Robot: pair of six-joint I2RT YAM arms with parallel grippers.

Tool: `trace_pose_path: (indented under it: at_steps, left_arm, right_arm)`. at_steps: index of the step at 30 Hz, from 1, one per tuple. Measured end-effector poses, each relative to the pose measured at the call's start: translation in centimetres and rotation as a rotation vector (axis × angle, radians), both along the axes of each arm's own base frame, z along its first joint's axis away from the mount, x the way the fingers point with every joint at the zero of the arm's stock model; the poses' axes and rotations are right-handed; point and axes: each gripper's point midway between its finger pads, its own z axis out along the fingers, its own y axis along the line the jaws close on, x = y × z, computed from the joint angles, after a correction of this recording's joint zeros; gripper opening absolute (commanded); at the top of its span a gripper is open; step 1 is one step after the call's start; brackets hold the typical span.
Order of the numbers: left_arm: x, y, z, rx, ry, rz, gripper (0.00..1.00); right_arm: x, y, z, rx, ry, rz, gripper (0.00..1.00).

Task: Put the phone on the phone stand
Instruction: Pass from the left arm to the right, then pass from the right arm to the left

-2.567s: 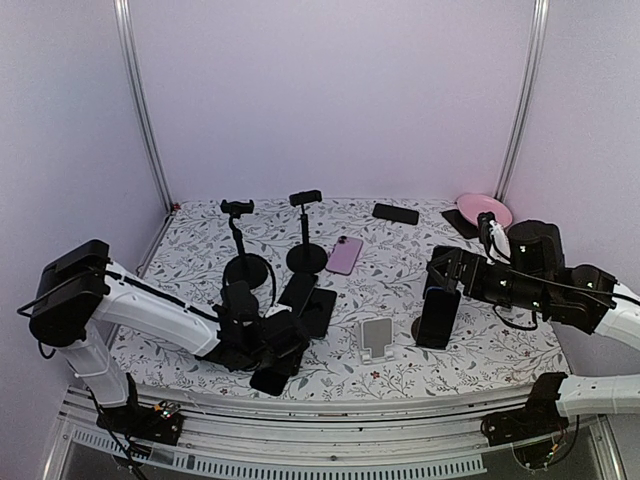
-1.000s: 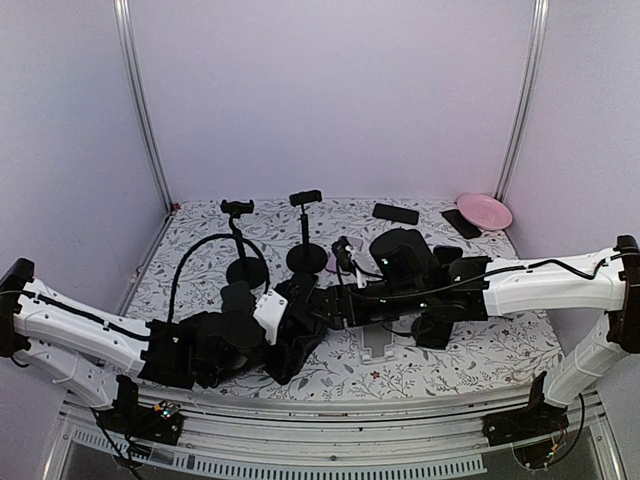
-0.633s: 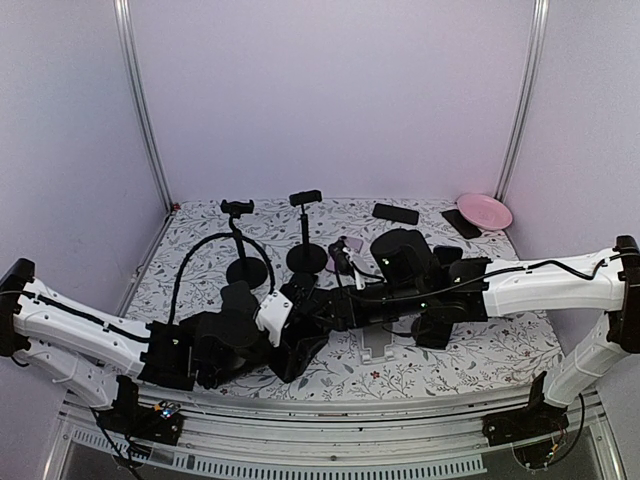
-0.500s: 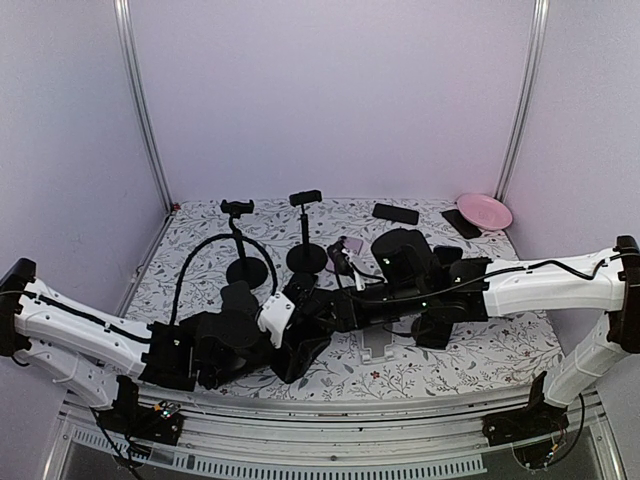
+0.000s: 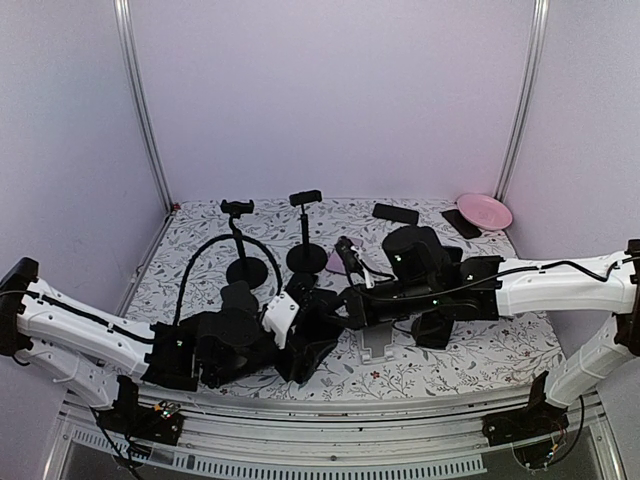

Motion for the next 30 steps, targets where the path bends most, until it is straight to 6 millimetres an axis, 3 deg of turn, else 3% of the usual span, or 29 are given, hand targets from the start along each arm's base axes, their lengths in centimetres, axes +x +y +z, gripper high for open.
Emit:
trace_pose_path:
  at_steps: [8,17,21,30]
  left_arm:
    - [-1.1,-0.7,1.3,-0.099,0.059,-0.102,0.88]
    - [-0.5,-0.7,3.1,-0.237,0.190,-0.286,0.66]
    - [-2.1,-1.3,3.4,-0.240,0.246,-0.434,0.62]
    - [-5.6,-4.3,4.6,-0.212,0.301,-0.712,0.48]
  right_arm:
    - [0.4,-2.5,0.0,-0.056,-0.115,-0.021,0.02]
    - [0.0,-5.4,4.1,-0.034,-0.301,0.009,0.02]
    - [-0.8,-6.0,5.0,-0.032,-0.348,0.059,0.02]
    - [-2.4,-7.4,5.0,-0.065,-0.387,0.147,0.02]
